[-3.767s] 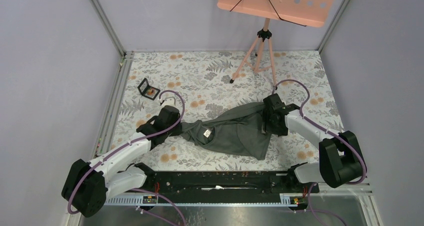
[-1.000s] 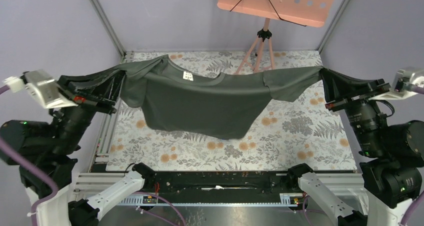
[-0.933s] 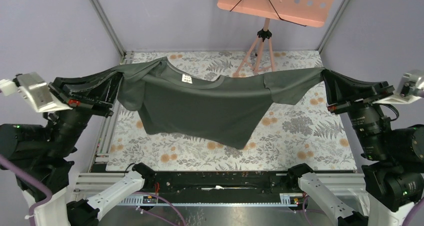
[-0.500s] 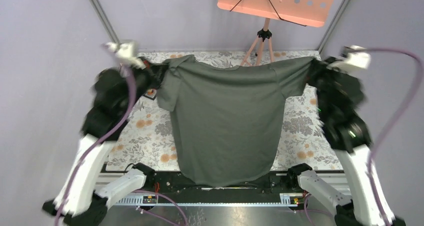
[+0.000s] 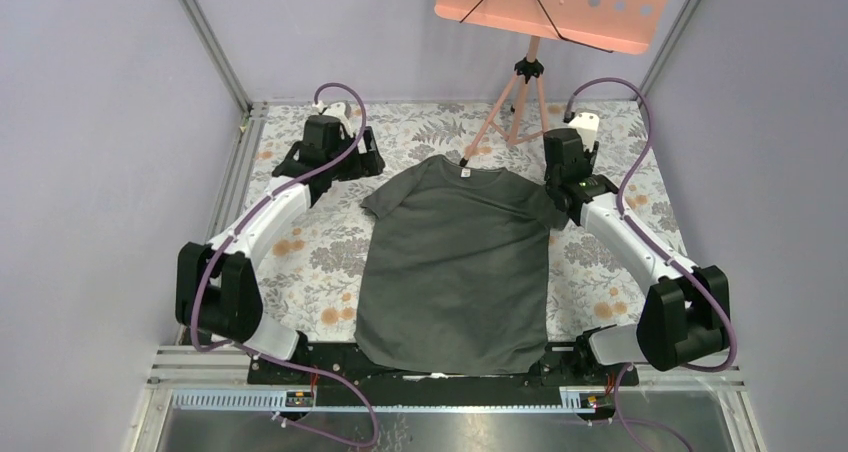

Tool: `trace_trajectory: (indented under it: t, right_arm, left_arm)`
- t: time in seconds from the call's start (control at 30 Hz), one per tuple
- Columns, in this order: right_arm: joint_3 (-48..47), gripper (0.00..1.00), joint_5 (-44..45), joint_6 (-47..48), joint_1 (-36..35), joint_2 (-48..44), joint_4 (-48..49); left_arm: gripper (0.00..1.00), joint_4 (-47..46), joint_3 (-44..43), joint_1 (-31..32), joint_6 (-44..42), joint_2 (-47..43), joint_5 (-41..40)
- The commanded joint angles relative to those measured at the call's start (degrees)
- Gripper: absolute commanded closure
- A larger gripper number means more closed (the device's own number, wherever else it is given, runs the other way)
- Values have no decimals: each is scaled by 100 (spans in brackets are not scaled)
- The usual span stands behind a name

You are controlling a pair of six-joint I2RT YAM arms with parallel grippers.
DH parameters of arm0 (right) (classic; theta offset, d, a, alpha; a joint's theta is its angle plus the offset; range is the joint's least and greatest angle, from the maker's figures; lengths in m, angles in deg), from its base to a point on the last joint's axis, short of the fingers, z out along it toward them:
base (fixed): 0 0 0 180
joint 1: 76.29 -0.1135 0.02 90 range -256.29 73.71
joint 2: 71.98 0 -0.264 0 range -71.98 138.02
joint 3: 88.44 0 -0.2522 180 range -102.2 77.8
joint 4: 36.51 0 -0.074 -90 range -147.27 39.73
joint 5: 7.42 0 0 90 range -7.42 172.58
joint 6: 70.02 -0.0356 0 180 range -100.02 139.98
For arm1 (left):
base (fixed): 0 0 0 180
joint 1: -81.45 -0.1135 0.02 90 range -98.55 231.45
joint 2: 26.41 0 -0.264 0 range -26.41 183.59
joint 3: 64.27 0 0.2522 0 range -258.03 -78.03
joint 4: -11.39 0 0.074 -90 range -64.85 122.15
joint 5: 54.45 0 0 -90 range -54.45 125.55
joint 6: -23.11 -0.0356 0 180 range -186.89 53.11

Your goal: Pin the brooch onto the clothing

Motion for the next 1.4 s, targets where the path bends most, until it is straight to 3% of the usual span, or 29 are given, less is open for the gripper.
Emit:
trace_trajectory:
  t: [0.0,0.17,0.53,0.77,0.9,1.37]
  right_arm:
    - [-9,43,104,-206,40,18,353]
    - [175,32,-94,-320,38,-288,50]
    - [1334,32,-1477,-967,41,-1888,-596]
    - [1520,32,-1850,-1122,40,-2451,-956]
    - [1563,32,-1954,-1146,42,-2529,-1004]
    - [1666,32,-2281,-1123,42,-2464,-1151]
  left_arm:
    - [13,-958,442,0,-128,-504,135]
    - [15,-634,499,13,-175,-117,-140]
    - [47,-426,748,140,385,664,-289]
    - [53,-851,1268,305,794,652,-153]
    - [63,-948,1302,429,808,614,-328]
    - [63,-766,956,435,448,722,-1021]
